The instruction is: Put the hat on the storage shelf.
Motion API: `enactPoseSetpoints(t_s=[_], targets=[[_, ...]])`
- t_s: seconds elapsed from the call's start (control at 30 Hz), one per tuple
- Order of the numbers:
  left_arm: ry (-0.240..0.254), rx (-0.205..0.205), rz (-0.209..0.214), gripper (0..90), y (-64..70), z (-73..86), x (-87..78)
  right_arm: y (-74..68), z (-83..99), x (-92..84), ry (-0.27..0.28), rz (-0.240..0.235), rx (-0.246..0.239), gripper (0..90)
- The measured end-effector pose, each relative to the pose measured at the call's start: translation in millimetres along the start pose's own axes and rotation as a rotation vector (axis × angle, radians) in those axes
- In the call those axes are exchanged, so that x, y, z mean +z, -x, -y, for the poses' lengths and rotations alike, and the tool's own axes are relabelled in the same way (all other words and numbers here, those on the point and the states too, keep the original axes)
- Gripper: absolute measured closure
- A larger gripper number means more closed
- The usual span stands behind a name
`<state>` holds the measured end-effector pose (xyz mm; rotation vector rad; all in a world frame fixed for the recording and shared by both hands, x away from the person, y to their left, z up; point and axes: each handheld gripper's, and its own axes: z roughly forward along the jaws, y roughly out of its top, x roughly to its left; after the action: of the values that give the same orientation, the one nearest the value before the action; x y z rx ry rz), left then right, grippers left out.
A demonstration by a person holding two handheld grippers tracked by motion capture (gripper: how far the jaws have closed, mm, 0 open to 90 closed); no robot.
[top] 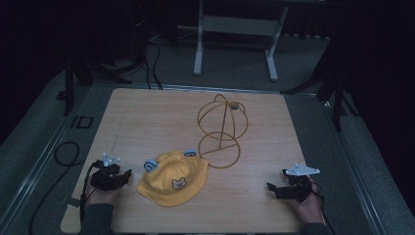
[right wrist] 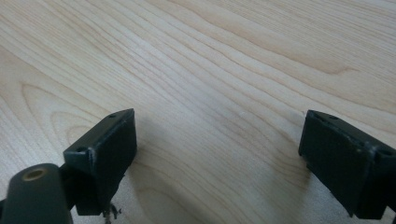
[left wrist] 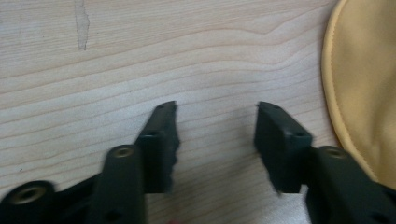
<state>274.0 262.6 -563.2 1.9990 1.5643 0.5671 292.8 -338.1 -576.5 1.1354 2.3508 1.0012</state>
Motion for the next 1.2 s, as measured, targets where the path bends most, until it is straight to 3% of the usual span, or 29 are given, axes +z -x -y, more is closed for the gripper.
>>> enactPoseSetpoints(t_s=[0.2,0.37,0.57,0.77,1.2], targets=[[0.003,0.028,0.011,55.0,7.5,-6.7,-3.9,0.1,0.1,-0.1,0.000,-0.001,0.000,11.2],[-0.001,0.013,0.061,55.3,5.7,-8.5,-10.6,0.2,0.1,-0.1,0.001,-0.001,-0.001,11.2],[-0.020,0.033,0.065,55.0,4.7,-4.3,-17.0,0.1,0.2,-0.1,0.001,0.000,-0.001,11.3],[0.002,0.034,0.083,54.4,-0.9,-5.0,-33.5,0.2,0.4,-0.4,0.001,0.000,-0.001,11.4],[0.003,0.138,0.128,54.5,1.9,-18.2,-65.7,0.2,0.8,-1.0,0.000,-0.001,-0.003,11.4]])
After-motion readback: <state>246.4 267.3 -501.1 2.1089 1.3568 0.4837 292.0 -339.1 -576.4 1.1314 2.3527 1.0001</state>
